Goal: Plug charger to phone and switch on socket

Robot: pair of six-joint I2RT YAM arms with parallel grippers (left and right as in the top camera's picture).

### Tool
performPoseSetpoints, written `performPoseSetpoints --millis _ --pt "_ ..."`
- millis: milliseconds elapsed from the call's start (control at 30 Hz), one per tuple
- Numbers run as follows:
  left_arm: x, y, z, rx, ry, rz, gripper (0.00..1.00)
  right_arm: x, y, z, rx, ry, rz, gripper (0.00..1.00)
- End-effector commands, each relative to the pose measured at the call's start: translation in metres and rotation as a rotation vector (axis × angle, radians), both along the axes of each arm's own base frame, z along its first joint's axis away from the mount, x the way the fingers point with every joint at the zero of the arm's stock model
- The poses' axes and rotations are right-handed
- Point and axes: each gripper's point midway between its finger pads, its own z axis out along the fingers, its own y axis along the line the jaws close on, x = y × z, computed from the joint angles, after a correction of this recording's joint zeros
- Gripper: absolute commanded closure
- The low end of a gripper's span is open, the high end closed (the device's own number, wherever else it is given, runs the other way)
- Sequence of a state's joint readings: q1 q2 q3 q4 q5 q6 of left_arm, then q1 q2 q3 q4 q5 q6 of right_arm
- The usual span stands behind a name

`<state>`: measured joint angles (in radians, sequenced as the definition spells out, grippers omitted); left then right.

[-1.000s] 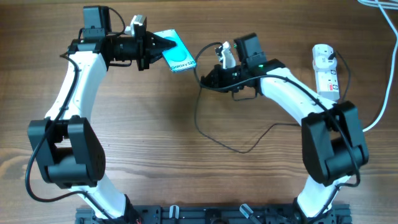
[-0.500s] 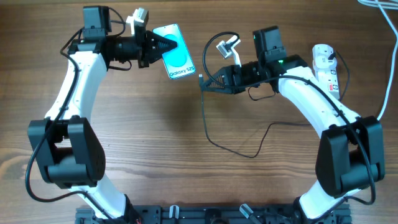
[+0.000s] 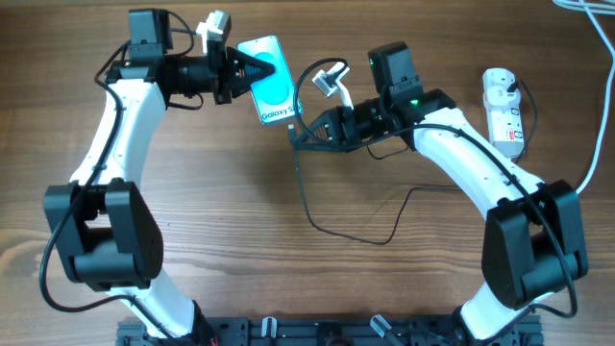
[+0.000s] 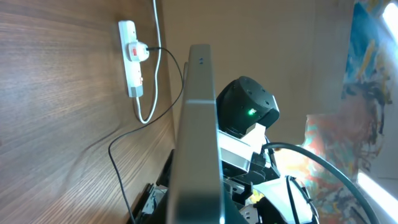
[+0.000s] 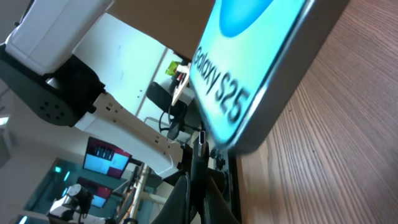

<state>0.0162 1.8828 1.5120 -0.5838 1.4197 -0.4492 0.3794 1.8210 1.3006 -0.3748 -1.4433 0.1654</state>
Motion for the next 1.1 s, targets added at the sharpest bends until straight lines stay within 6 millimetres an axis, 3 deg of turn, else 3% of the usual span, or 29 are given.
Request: performPoseSetpoints --millis 0,467,1067 --pt "-0.01 -0.007 0.022 -0.035 -0.068 -0.046 0.96 -0.003 0.003 0.014 0.016 -0.024 0.011 0.96" --pt "-0.013 -0.014 0.022 -0.036 -0.068 -0.063 0.96 -0.002 0.003 0.014 0.021 -0.035 0.011 0.96" --pt "-0.024 -0.015 0.038 -0.121 -0.182 -0.134 0.96 0.001 0.004 0.018 0.031 -0.054 0.009 0.96"
